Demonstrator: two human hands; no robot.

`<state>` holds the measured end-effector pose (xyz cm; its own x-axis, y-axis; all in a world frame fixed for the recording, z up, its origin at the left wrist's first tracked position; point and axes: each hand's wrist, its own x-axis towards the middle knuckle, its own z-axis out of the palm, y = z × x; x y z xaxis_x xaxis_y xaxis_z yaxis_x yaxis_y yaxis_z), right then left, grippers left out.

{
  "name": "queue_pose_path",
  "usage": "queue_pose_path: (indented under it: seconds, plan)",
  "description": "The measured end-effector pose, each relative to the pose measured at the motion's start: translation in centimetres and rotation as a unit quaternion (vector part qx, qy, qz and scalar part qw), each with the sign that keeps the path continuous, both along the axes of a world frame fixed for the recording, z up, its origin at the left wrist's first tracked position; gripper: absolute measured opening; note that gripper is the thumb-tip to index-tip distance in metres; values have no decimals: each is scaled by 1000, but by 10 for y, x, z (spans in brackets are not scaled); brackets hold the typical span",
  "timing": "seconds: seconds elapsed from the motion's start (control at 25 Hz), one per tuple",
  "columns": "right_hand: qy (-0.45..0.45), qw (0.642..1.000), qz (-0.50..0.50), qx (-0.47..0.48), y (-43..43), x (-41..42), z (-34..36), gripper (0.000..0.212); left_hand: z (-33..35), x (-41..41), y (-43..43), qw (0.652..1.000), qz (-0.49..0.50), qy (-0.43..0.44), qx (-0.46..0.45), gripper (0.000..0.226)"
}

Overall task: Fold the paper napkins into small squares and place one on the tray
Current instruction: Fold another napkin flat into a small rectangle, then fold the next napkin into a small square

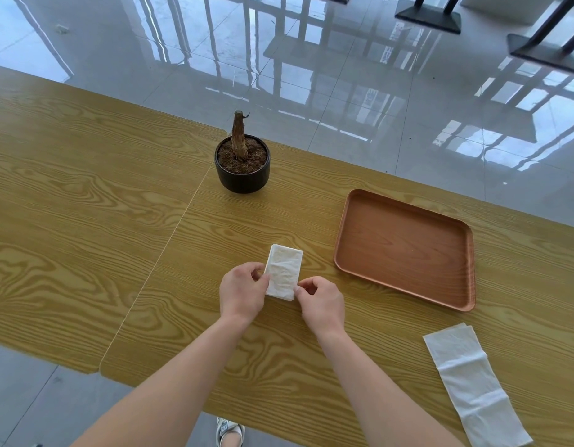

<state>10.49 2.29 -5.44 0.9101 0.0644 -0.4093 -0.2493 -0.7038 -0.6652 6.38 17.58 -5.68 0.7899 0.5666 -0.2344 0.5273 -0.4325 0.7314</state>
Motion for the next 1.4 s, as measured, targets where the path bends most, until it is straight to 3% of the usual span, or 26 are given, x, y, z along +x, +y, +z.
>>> queue_pose_path:
  seconds: [0.4,0.72,1.04,1.2,1.32,1.4]
  plan:
    - [16,999,-7,37,-2,2,3,8,3,1,0,1000,11,11,-12,23]
    - [-23,996,-41,80,-102,-23,26,4,34,-31,-33,982,-93,-75,145,26]
    - [-115,984,-103,-85,-276,-90,26,13,35,-47,-164,951,-279,-72,114,22]
    - [-180,965,-55,-181,-318,-110,22,26,32,-23,-229,901,-391,-109,151,28]
    - [-200,953,2,-228,-330,-126,16,33,24,-1,-264,824,-497,-114,248,37]
    - [-210,949,20,-236,-337,-135,11,36,19,11,-278,778,-537,-96,312,31]
